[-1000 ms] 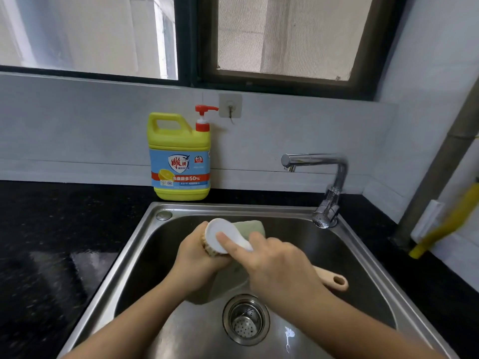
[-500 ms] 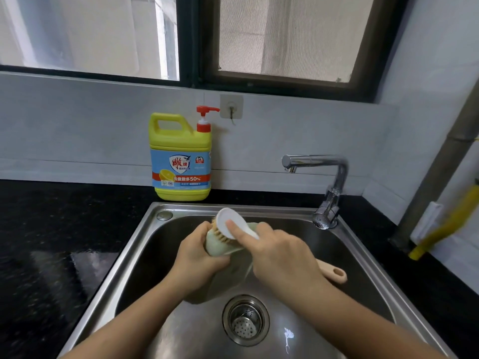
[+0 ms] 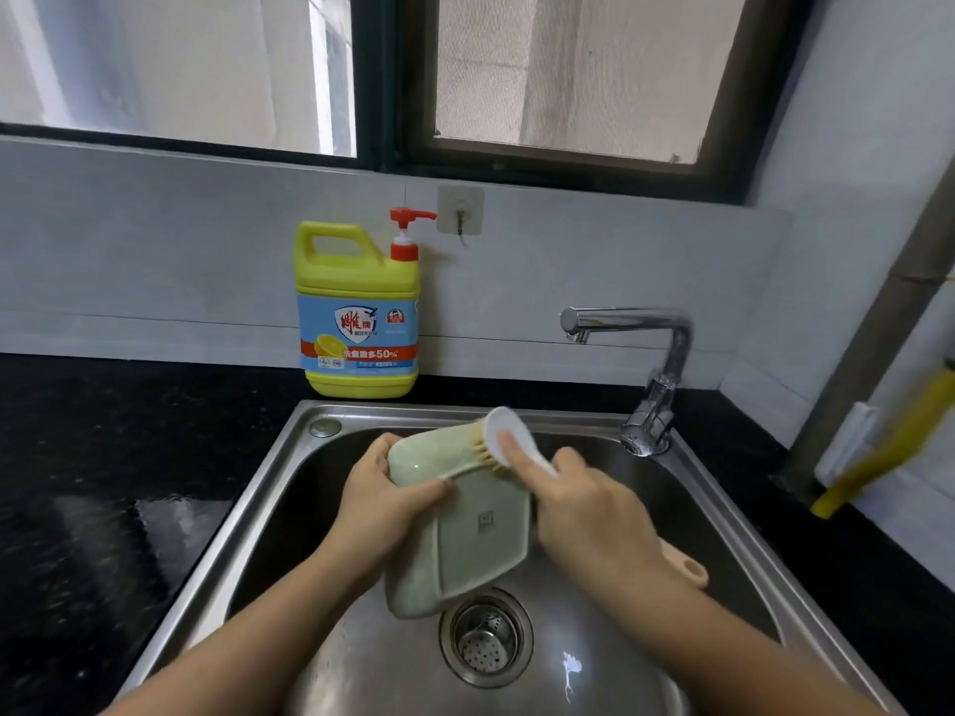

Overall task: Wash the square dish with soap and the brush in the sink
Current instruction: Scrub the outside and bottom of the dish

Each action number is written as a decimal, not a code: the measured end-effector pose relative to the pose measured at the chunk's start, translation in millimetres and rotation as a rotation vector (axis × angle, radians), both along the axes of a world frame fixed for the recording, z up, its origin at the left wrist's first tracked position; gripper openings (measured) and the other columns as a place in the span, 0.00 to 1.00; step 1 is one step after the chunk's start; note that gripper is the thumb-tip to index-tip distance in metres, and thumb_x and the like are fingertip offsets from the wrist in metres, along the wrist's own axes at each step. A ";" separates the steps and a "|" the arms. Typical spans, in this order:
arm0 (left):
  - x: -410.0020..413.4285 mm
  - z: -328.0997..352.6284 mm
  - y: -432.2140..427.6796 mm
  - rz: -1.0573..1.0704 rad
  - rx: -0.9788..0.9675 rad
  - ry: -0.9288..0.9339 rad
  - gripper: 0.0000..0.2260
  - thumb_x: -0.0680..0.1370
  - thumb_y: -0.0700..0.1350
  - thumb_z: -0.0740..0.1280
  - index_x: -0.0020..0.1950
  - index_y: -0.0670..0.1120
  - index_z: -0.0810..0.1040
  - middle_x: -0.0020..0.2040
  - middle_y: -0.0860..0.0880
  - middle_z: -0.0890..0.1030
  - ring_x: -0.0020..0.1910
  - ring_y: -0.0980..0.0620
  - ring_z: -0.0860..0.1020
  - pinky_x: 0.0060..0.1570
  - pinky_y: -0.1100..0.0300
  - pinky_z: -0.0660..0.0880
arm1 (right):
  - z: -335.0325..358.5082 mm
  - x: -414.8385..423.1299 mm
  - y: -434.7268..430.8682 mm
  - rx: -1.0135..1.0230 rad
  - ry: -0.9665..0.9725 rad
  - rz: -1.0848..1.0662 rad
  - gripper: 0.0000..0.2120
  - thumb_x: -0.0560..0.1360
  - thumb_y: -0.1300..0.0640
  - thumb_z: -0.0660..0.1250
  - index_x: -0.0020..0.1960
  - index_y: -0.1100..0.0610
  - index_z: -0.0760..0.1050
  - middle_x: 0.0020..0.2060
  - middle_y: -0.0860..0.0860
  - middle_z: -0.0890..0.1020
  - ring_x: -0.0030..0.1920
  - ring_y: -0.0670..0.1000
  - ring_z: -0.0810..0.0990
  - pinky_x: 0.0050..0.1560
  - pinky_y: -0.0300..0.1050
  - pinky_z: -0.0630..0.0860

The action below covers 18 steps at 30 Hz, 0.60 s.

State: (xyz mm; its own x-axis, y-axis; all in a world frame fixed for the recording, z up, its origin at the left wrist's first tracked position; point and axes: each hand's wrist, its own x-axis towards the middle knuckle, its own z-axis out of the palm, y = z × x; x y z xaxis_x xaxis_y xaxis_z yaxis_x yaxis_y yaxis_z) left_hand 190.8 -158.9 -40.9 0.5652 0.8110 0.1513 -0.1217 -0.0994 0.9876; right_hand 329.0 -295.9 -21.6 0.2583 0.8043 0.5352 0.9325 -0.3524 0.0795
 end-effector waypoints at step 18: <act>0.1 3.5 1.4 -0.004 -0.139 -0.125 0.20 0.59 0.40 0.74 0.48 0.43 0.74 0.45 0.42 0.80 0.42 0.45 0.80 0.40 0.51 0.78 | -1.7 -2.8 -4.3 0.035 0.031 0.019 0.40 0.53 0.63 0.79 0.65 0.48 0.75 0.29 0.52 0.70 0.22 0.49 0.61 0.19 0.41 0.57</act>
State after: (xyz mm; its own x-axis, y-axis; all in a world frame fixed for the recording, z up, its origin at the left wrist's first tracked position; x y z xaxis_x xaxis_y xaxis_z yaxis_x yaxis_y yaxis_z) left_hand 190.9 -157.5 -37.5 0.5518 0.8270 0.1074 -0.2448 0.0376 0.9688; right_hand 326.3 -300.2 -23.3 0.2601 0.7902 0.5549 0.9409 -0.3365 0.0382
